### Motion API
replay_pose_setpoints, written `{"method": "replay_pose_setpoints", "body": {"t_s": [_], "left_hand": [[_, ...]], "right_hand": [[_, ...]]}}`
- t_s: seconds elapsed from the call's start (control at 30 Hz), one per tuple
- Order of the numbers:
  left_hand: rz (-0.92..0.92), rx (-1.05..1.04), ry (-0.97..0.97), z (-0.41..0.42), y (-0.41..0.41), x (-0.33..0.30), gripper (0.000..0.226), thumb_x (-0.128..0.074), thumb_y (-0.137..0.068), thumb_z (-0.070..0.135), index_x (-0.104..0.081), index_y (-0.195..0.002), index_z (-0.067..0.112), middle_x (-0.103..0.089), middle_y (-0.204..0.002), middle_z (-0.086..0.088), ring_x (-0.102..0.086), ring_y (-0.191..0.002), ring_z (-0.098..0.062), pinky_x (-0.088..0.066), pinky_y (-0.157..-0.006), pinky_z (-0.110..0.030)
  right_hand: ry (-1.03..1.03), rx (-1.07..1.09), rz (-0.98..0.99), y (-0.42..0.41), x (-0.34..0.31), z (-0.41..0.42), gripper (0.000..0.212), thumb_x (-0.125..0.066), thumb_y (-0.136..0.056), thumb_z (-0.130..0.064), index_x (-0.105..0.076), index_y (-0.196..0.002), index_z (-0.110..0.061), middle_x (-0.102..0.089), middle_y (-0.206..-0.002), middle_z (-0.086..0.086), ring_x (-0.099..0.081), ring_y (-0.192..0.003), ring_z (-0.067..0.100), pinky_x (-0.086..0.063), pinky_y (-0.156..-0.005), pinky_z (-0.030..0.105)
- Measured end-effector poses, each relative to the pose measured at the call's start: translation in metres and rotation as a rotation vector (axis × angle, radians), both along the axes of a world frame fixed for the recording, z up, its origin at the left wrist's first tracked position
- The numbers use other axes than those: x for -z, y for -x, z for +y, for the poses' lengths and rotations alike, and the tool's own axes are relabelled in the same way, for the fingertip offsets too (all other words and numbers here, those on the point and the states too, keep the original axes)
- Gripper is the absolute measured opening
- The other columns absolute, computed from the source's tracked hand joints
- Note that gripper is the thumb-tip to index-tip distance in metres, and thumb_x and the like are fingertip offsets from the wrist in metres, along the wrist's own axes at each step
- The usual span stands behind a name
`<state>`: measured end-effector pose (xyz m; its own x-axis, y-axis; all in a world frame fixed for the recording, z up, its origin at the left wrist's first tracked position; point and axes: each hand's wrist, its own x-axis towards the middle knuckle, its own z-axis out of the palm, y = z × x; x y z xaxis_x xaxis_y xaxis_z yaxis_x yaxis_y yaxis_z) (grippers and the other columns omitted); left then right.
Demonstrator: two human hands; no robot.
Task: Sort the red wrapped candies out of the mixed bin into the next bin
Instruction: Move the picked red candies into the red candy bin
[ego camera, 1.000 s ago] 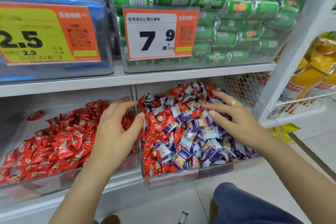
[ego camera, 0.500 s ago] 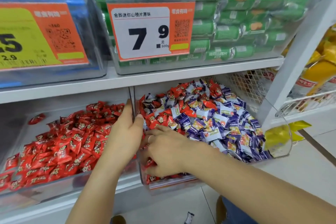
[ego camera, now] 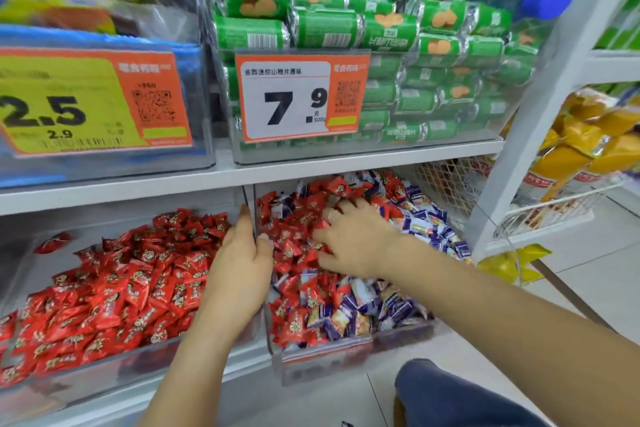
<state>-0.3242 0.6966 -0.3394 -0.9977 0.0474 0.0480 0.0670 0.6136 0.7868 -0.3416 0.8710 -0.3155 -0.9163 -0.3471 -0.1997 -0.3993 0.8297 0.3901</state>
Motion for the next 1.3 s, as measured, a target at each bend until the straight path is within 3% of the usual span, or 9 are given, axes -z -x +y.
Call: {"method": "replay_pose_setpoints", "body": {"t_s": [0.23,0.33,0.43,0.6,0.8,0.97,1.1,1.2,1.3], "left_hand": [[0.006,-0.070,0.111,0.005,0.000,-0.001,0.050,-0.042,-0.098,0.019,-0.032,-0.144,0.004,-0.040,-0.142,-0.021,-0.038,-0.128,-0.035,-0.031,-0.104,-0.039],[0.246,-0.101,0.284,0.010,0.000,-0.004,0.042,-0.050,-0.093,0.019,-0.047,-0.130,-0.001,-0.049,-0.128,-0.025,-0.043,-0.117,-0.040,-0.033,-0.102,-0.046],[0.400,-0.010,0.183,0.029,-0.010,-0.018,0.037,-0.043,-0.091,0.027,-0.058,-0.121,0.011,-0.058,-0.113,-0.004,-0.048,-0.108,-0.025,-0.032,-0.092,-0.028],[0.305,0.150,0.135,0.066,-0.012,-0.009,0.036,-0.045,-0.096,0.015,-0.055,-0.129,0.023,-0.055,-0.127,0.010,-0.050,-0.115,-0.010,-0.029,-0.088,-0.013],[0.129,0.193,0.266,0.091,-0.006,0.000,0.050,-0.036,-0.099,0.040,-0.024,-0.147,0.030,-0.031,-0.150,0.006,-0.036,-0.132,-0.013,-0.030,-0.103,-0.024],[0.075,0.227,0.417,0.095,0.012,-0.003,0.048,-0.052,-0.094,0.034,-0.039,-0.140,0.027,-0.054,-0.129,-0.001,-0.056,-0.108,-0.017,-0.042,-0.087,-0.026],[0.094,0.149,0.405,0.091,0.019,-0.011,0.034,-0.052,-0.092,0.018,-0.059,-0.124,0.028,-0.068,-0.112,0.004,-0.064,-0.093,-0.013,-0.045,-0.086,-0.023],[0.133,0.082,0.251,0.088,0.020,-0.017,0.031,-0.042,-0.094,0.012,-0.064,-0.114,0.024,-0.069,-0.098,0.004,-0.059,-0.069,-0.012,-0.043,-0.065,-0.027],[0.160,0.068,0.155,0.095,0.024,-0.020,0.029,-0.039,-0.094,0.016,-0.063,-0.110,0.021,-0.059,-0.113,0.000,-0.052,-0.089,-0.016,-0.034,-0.072,-0.025]], "right_hand": [[0.757,0.151,0.052,-0.030,-0.002,0.076,0.068,-0.022,-0.077,-0.082,-0.062,-0.117,-0.044,-0.051,-0.137,-0.005,-0.038,-0.132,0.019,-0.021,-0.113,0.042],[1.112,0.250,0.176,-0.049,-0.005,0.093,0.025,-0.053,-0.089,-0.053,-0.069,-0.105,-0.042,-0.053,-0.133,-0.013,-0.037,-0.131,0.007,-0.027,-0.110,0.029],[1.315,0.307,0.280,-0.065,-0.004,0.112,0.017,-0.058,-0.092,-0.032,-0.073,-0.100,-0.031,-0.062,-0.116,-0.013,-0.050,-0.113,-0.007,-0.034,-0.091,0.005],[1.463,0.414,0.392,-0.076,0.008,0.125,0.019,-0.060,-0.092,-0.028,-0.068,-0.090,-0.045,-0.066,-0.101,-0.021,-0.058,-0.095,-0.008,-0.041,-0.077,0.008],[1.273,0.308,0.369,-0.060,-0.004,0.101,0.028,-0.066,-0.084,-0.040,-0.062,-0.112,-0.042,-0.057,-0.110,-0.026,-0.049,-0.106,-0.008,-0.036,-0.089,0.009],[0.916,0.264,0.219,-0.050,0.002,0.083,0.045,-0.063,-0.088,-0.033,-0.053,-0.132,-0.033,-0.058,-0.125,-0.008,-0.050,-0.115,0.011,-0.037,-0.097,0.025],[1.160,0.328,0.378,-0.053,0.001,0.095,0.032,-0.058,-0.090,-0.016,-0.064,-0.118,-0.032,-0.064,-0.108,-0.012,-0.057,-0.093,0.003,-0.040,-0.083,0.016],[1.359,0.405,0.528,-0.052,-0.002,0.109,0.028,-0.047,-0.089,-0.014,-0.067,-0.099,-0.030,-0.056,-0.088,-0.011,-0.052,-0.078,-0.001,-0.040,-0.069,0.015],[1.398,0.537,0.580,-0.048,-0.002,0.118,0.031,-0.038,-0.081,-0.025,-0.068,-0.081,-0.027,-0.048,-0.078,-0.009,-0.049,-0.076,0.002,-0.035,-0.064,0.015]]}}
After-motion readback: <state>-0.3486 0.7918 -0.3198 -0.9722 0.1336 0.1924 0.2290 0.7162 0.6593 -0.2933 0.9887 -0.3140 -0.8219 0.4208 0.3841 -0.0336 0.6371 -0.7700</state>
